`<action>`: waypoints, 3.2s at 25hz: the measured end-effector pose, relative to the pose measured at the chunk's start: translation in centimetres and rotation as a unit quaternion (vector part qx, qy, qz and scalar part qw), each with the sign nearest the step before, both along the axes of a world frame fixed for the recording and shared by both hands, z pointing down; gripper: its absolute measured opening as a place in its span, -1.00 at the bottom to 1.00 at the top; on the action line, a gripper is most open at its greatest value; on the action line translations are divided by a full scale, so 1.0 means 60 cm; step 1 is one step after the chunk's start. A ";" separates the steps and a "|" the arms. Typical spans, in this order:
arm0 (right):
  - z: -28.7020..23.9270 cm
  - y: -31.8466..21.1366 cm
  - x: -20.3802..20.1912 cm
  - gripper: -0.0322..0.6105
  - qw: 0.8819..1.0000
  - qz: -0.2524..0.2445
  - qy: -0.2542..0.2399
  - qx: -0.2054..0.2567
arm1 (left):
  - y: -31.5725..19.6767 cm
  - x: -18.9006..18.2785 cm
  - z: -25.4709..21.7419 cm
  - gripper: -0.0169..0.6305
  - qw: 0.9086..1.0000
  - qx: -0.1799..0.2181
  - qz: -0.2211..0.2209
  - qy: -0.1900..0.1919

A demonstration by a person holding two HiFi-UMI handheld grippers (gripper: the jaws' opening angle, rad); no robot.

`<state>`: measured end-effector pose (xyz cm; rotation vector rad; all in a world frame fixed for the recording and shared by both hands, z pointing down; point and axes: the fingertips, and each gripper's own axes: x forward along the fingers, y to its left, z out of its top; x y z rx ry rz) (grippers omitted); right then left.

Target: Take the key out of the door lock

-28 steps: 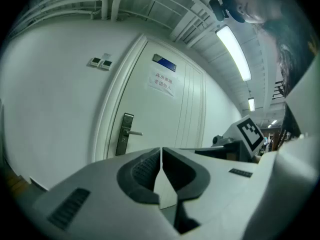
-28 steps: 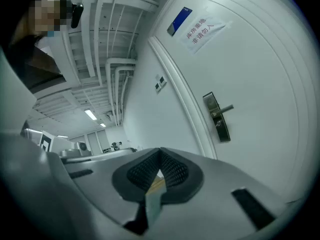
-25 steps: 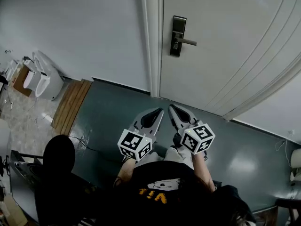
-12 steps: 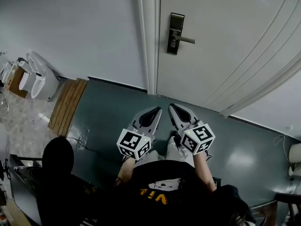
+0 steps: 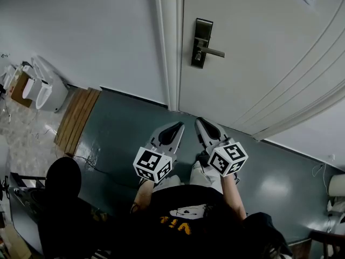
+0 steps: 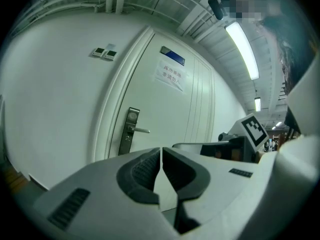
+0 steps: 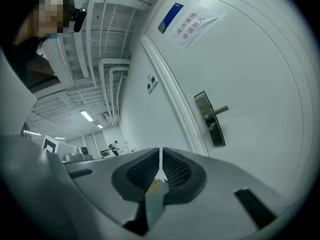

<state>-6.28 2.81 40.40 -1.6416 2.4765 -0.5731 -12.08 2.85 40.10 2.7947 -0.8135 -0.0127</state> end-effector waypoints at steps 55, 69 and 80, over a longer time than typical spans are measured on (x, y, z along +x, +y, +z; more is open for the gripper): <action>0.090 -0.366 0.260 -0.60 0.961 -0.071 -0.255 -0.083 | -0.289 0.263 0.008 -0.89 0.992 0.012 -0.090 -0.088; 0.146 -0.504 0.236 -0.51 0.940 0.019 -0.322 -0.108 | -0.364 0.214 0.037 -0.89 0.995 0.004 -0.048 -0.085; 0.164 -0.565 0.233 -0.63 0.924 0.072 -0.358 -0.113 | -0.389 0.200 0.043 -0.89 0.996 0.003 -0.041 -0.074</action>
